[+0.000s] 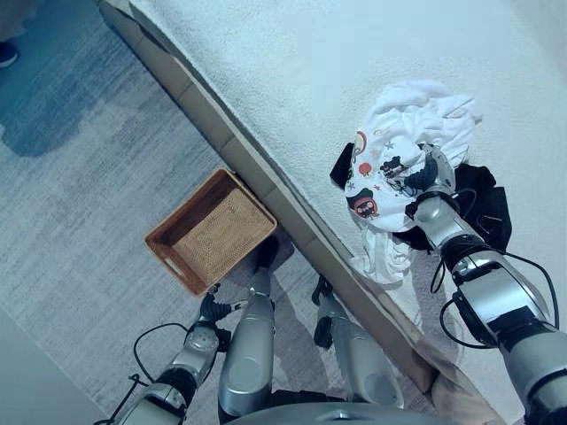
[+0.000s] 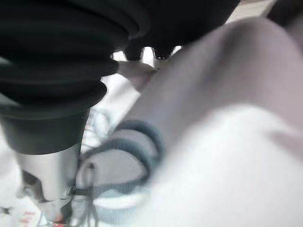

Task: Pick up clothes into the bucket

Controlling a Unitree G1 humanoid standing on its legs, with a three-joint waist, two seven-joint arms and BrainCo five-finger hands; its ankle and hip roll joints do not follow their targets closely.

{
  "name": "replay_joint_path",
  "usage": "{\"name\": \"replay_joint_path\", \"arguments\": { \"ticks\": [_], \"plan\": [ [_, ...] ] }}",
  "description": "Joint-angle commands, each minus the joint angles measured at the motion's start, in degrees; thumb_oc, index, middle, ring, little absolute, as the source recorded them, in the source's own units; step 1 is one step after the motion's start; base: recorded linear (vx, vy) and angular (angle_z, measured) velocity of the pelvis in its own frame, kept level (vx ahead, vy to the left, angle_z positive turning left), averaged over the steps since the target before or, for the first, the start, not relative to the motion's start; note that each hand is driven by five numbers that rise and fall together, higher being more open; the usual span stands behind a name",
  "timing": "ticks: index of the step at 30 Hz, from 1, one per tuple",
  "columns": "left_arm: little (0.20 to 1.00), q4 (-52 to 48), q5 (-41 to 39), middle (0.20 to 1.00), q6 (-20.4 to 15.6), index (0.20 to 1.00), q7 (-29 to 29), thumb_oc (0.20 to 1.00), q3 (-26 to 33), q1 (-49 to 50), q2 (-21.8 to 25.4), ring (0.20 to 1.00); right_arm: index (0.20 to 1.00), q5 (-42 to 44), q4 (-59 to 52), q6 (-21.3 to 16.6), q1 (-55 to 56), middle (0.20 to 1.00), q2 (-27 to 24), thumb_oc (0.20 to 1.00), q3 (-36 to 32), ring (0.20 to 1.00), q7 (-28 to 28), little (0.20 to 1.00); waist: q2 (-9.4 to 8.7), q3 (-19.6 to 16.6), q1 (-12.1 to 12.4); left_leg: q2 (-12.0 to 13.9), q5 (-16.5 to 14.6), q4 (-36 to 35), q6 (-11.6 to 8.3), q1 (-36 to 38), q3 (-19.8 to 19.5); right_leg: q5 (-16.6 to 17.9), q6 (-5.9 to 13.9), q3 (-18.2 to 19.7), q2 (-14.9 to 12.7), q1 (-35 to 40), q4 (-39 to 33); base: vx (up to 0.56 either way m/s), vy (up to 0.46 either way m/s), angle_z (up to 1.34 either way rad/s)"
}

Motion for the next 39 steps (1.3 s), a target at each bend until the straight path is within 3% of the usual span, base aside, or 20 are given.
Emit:
{"name": "replay_joint_path", "arguments": {
  "ticks": [1,2,12,20,21,29,39],
  "plan": [
    [1.0,-0.03,-0.53,1.0,-0.48,1.0,0.31,1.0,-3.25,-1.3,-2.24,1.0,0.627,-1.39,0.88,1.83,-2.72,0.627,-3.58,0.627,3.51,0.627,2.11,0.627,-1.7,1.01,-0.56,-3.04,0.61,-1.04,3.26,-0.32,2.17,2.63,3.46,4.58,-4.21,-4.04,4.36,0.0,0.0,0.0],
    [1.0,-0.42,-0.61,1.0,-0.4,1.0,0.14,1.0,-3.46,-1.98,-2.19,1.0,0.2,-1.55,2.64,2.35,-3.93,0.2,-4.44,0.2,3.68,0.2,3.01,0.2,-1.82,1.11,-0.53,-3.05,0.82,-1.32,3.17,-0.61,1.99,2.94,3.58,4.53,-4.2,-4.26,3.96,0.0,0.0,0.0],
    [1.0,-3.69,-0.82,1.0,-0.72,1.0,0.42,1.0,-3.72,-2.75,-2.36,1.0,0.2,3.83,-3.31,-0.14,-2.97,0.2,-6.78,0.2,0.55,0.2,0.95,0.2,-2.67,0.63,-1.66,-3.17,-0.05,-1.07,3.32,0.15,2.98,3.13,3.9,5.7,-4.16,-3.63,2.86,0.01,0.014,0.0],
    [1.0,-1.58,1.88,1.0,0.12,1.0,0.4,1.0,-0.96,0.04,-1.76,1.0,0.2,7.13,-28.23,-3.32,3.0,0.2,-10.34,0.2,-6.31,0.2,-4.59,0.2,-4.35,-2.17,-4.11,-2.37,-2.12,-1.19,3.94,4.88,6.31,2.82,4.11,8.48,-4.09,-0.99,2.83,0.03,0.052,-0.16],
    [1.0,-0.9,3.2,1.0,0.35,1.0,0.32,1.0,-0.2,0.63,-1.13,1.0,0.2,7.39,-34.15,-4.35,5.27,0.2,-11.19,0.2,-9.17,0.2,-5.88,0.2,-4.48,-3.32,-4.78,-2.21,-2.84,-1.23,4.18,6.66,7.32,2.53,4.16,9.45,-4.07,0.08,2.94,0.04,0.051,-0.24],
    [1.0,-5.18,5.23,1.0,0.5,1.0,-1.43,1.0,3.21,3.84,1.91,1.0,0.2,8.26,-47.76,-6.28,12.73,0.2,-14.62,0.2,-17.11,0.2,-4.1,0.2,-3.97,-9.92,-6.31,-2.57,-5.37,-1.78,5.1,14.66,10.21,0.91,4.08,11.35,-4.01,6.38,2.84,0.07,0.031,-0.25],
    [1.0,-16.02,2.28,1.0,0.24,1.0,-5.78,1.0,5.18,7.78,3.01,1.0,0.2,11.87,-50.52,-6.04,12.68,0.2,-18.8,0.2,-17.35,0.2,2.35,0.2,-3.56,-19.11,-7.19,-1.88,-7.22,-2.58,5.1,22.66,13.48,0.1,4.09,12.78,-3.07,14.03,1.03,0.07,-0.002,-0.17]
  ]
}}
